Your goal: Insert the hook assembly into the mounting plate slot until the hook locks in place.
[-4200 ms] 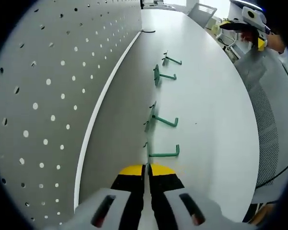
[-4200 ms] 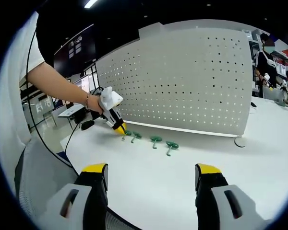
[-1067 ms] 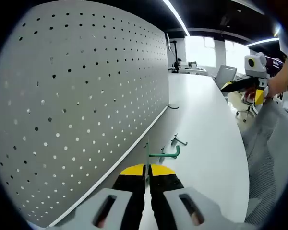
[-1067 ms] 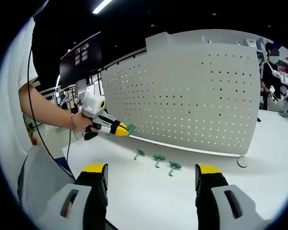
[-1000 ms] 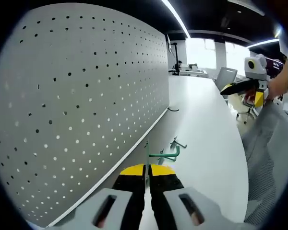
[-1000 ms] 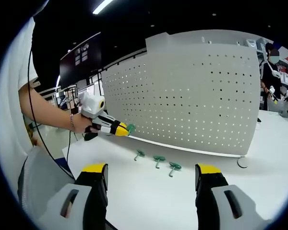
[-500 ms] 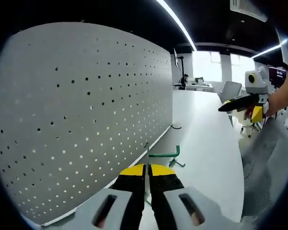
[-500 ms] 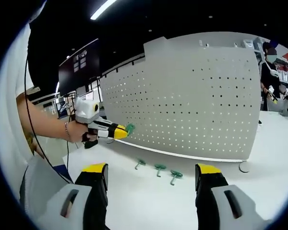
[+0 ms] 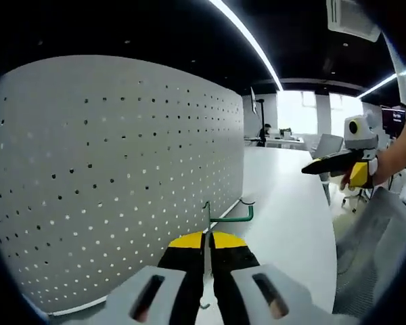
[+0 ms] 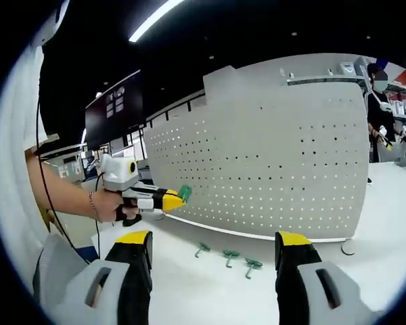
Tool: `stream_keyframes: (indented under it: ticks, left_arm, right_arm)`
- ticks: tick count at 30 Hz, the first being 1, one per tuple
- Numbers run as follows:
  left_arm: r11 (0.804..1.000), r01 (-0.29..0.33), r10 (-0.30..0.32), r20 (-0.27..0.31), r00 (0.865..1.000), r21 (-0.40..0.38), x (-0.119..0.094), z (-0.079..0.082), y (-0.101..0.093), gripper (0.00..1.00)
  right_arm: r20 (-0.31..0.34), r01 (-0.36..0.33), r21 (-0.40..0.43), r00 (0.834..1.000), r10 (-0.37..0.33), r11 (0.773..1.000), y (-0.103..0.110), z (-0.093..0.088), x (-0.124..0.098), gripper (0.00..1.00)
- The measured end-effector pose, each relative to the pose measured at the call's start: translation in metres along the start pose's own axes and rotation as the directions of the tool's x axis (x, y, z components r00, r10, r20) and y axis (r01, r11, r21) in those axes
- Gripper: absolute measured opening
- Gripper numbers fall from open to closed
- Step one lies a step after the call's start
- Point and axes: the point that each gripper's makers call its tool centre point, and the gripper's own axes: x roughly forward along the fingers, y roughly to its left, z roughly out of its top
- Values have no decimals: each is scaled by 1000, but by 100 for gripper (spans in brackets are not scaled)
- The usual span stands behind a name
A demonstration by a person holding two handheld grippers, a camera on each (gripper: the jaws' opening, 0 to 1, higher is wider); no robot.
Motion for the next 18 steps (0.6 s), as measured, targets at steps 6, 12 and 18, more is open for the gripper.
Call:
stream_keyframes:
  ticks: [6,12,18]
  left_arm:
    - [1000,-9,8,71,997,9,-7,26,-6,2]
    - [999,-35,35,150,988,2,-15,57,-5,2]
    - [999,-35,32,170,985,17,-17,67,-9,2]
  right_arm:
    - [9,-1,0,1000,1,1000,0,3,1,71]
    - [9,-4,1,1000,4,1000,1,1,1,71]
    - [16,-7,0,1000,7,1000,3,3,1,71]
